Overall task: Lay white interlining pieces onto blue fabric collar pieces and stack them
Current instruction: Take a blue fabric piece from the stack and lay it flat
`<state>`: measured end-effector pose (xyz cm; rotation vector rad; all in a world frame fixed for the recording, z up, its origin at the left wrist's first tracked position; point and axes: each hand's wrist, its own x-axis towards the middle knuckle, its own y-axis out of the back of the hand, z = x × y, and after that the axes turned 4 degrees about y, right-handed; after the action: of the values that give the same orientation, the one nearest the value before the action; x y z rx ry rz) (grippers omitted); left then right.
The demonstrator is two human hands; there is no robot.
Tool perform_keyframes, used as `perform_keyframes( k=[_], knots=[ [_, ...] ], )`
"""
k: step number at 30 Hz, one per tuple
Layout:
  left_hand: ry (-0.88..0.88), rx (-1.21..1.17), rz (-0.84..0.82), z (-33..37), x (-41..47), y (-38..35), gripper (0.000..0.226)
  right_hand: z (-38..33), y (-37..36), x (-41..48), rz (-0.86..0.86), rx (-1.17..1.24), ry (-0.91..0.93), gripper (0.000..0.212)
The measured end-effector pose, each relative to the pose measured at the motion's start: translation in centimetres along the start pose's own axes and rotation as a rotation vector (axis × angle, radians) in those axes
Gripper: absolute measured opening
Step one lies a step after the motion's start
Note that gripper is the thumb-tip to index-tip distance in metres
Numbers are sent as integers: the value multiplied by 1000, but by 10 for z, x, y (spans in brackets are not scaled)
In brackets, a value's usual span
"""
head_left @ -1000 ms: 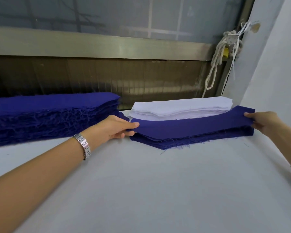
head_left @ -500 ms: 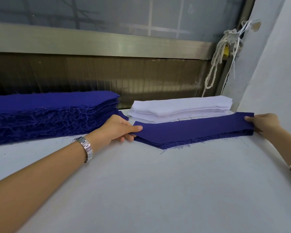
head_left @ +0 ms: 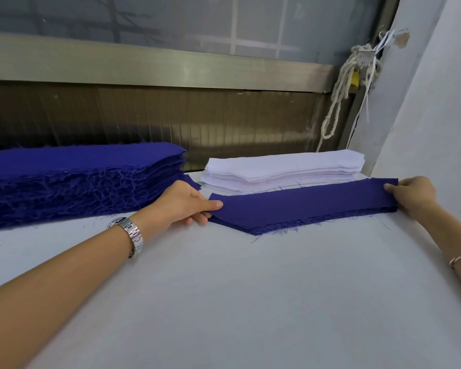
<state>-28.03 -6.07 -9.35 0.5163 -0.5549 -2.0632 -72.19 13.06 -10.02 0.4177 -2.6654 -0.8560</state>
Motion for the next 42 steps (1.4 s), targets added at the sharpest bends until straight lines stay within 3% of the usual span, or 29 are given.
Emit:
perform_keyframes(
  k=[5, 14, 20, 25, 29, 32, 36, 42],
  knots=[
    [-16, 89, 32, -2, 2, -1, 37, 2, 0, -4, 21, -67, 53, 54],
    [-108, 364, 184, -3, -7, 6, 43, -3, -2, -18, 60, -219, 129, 10],
    [-221, 547, 389, 4, -38, 28, 46, -19, -3, -31, 150, -267, 91, 46],
    [-387, 543, 598, 1, -72, 64, 28, -59, -14, -60, 156, -264, 345, 37],
    [-481, 520, 728, -15, -89, 104, 21, -108, -42, -98, 102, -215, 644, 27],
    [-511, 598, 849, -30, -98, 134, 15, -151, -68, -125, 10, -144, 767, 18],
    [-425, 729, 958, -50, -100, 176, 16, -206, -101, -162, -189, -36, 815, 18],
    [-225, 814, 936, -85, -106, 232, 21, -272, -147, -211, -399, 90, 832, 19]
  ],
)
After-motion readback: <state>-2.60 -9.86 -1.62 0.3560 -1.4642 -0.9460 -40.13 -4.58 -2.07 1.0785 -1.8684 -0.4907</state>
